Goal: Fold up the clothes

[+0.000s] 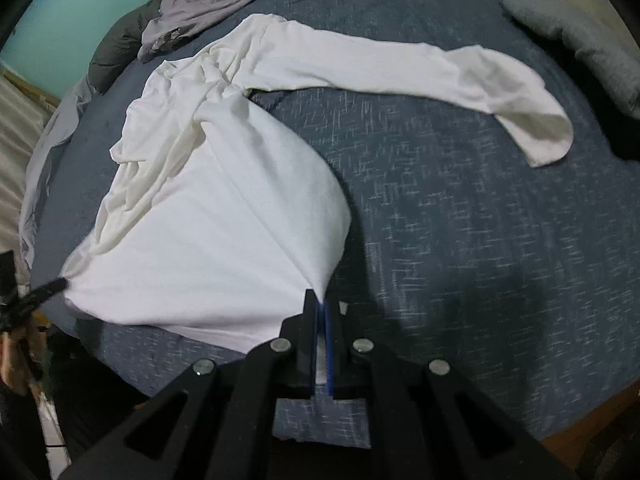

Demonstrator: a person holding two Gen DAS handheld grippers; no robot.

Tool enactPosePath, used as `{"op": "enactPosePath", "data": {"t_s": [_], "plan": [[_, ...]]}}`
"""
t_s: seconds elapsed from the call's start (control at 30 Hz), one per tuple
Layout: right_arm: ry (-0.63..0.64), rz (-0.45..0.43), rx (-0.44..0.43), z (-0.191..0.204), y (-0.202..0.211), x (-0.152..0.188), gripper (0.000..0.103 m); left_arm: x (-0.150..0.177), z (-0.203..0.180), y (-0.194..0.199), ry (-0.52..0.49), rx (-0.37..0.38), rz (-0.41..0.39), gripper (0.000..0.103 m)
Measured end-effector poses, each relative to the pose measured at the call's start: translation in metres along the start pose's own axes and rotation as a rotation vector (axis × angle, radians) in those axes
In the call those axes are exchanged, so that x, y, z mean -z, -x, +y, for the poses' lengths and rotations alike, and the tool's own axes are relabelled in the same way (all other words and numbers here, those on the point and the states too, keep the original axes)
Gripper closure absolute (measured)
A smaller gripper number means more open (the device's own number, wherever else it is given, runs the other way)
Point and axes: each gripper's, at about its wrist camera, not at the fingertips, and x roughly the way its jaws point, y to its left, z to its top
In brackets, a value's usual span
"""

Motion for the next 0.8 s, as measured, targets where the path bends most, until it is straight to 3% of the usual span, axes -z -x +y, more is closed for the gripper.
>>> {"op": "enactPosePath", "data": {"t_s": [0.17, 0.3, 0.43, 0.8], "plan": [[0.042, -0.075, 0.056, 0.020, 0.019, -0.015, 0.086, -0.007, 0.017, 0.004, 0.053, 0.028, -0.028, 0.098], [0.065, -0.150, -0.001, 0.054, 0.021, -0.042, 0.080, -0.024, 0.042, 0.023, 0.110, 0.012, -0.105, 0.096], [0.087, -0.224, -0.059, 0.088, 0.022, -0.070, 0.076, -0.047, 0.063, 0.016, 0.150, -0.034, -0.125, 0.093], [-0.011, -0.276, -0.258, 0.158, -0.072, -0.109, 0.071, -0.100, 0.078, -0.049, 0.143, -0.118, -0.097, 0.093]]}}
